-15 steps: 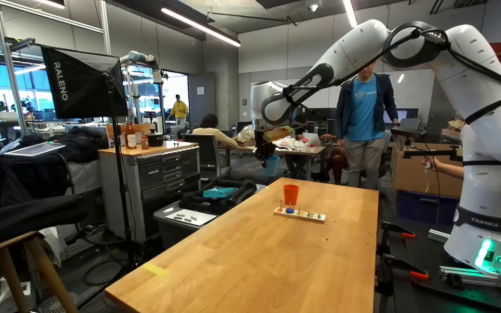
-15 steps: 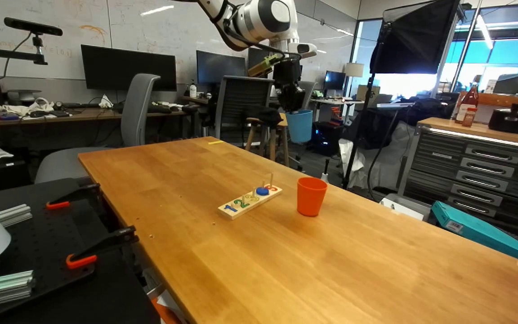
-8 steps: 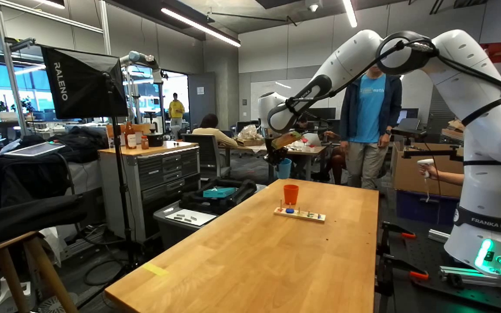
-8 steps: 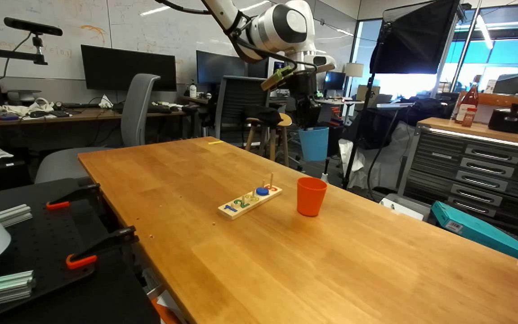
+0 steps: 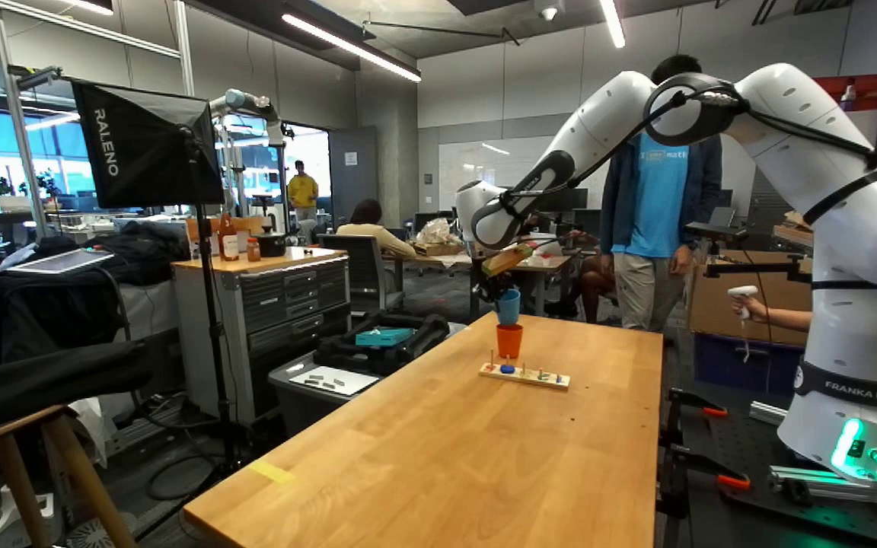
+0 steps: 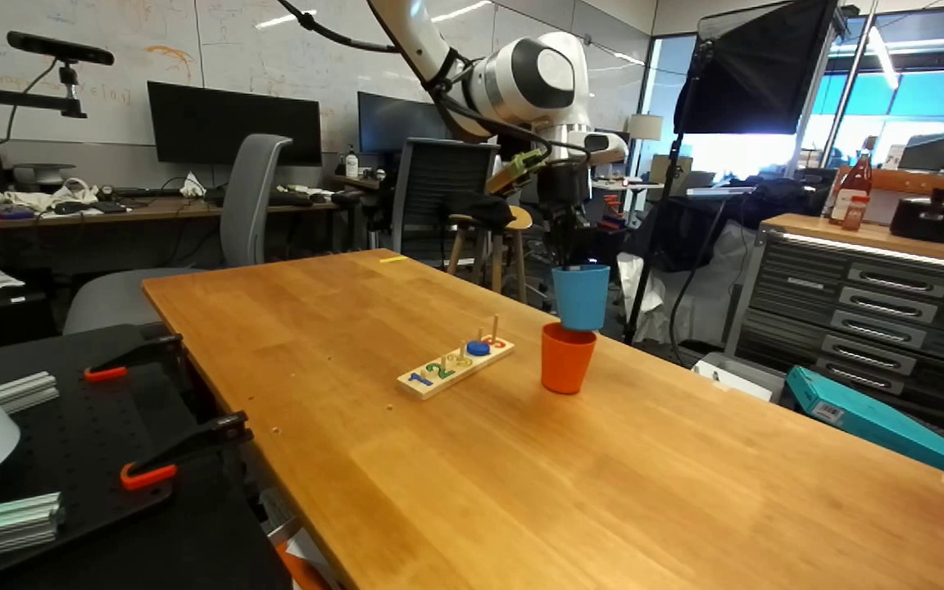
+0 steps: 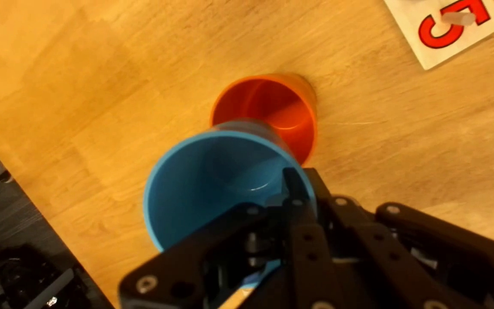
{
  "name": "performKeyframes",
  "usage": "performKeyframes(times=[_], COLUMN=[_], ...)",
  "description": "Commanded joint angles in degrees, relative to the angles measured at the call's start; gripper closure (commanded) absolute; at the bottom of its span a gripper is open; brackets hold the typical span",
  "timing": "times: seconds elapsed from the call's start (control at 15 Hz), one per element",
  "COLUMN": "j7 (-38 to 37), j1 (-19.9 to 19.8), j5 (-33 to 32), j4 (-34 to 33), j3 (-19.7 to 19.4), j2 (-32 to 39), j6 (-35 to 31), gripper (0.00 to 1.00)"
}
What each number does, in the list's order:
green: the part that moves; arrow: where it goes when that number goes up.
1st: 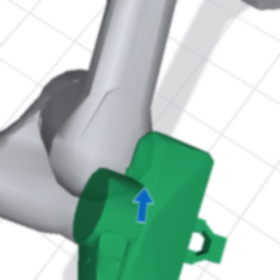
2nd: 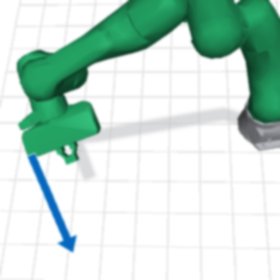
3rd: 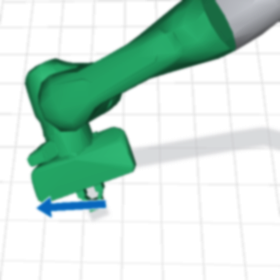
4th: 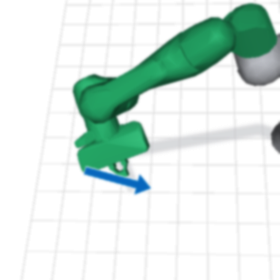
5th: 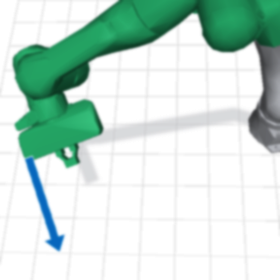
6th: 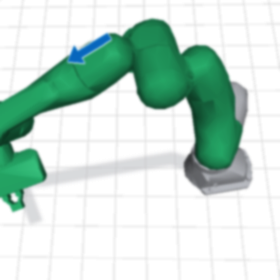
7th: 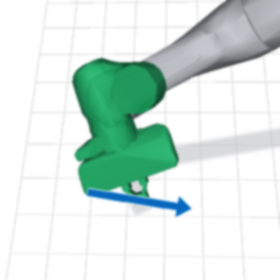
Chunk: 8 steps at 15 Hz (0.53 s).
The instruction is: Stack the blue cup on top of the orange cup
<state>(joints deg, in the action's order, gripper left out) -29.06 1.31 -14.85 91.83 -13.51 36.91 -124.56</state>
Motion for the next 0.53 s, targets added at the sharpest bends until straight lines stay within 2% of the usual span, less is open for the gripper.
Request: performKeyframes(times=[0.0, 0.47], j7=[-0.56, 0.47], j1=[-0.21, -0.25], j5=[-0.10, 0.65], j4=[-4.82, -3.74], j3=[-0.64, 0.36], j2=[3.56, 4.04], j6=[2.83, 3.48], gripper=[0.97, 0.97])
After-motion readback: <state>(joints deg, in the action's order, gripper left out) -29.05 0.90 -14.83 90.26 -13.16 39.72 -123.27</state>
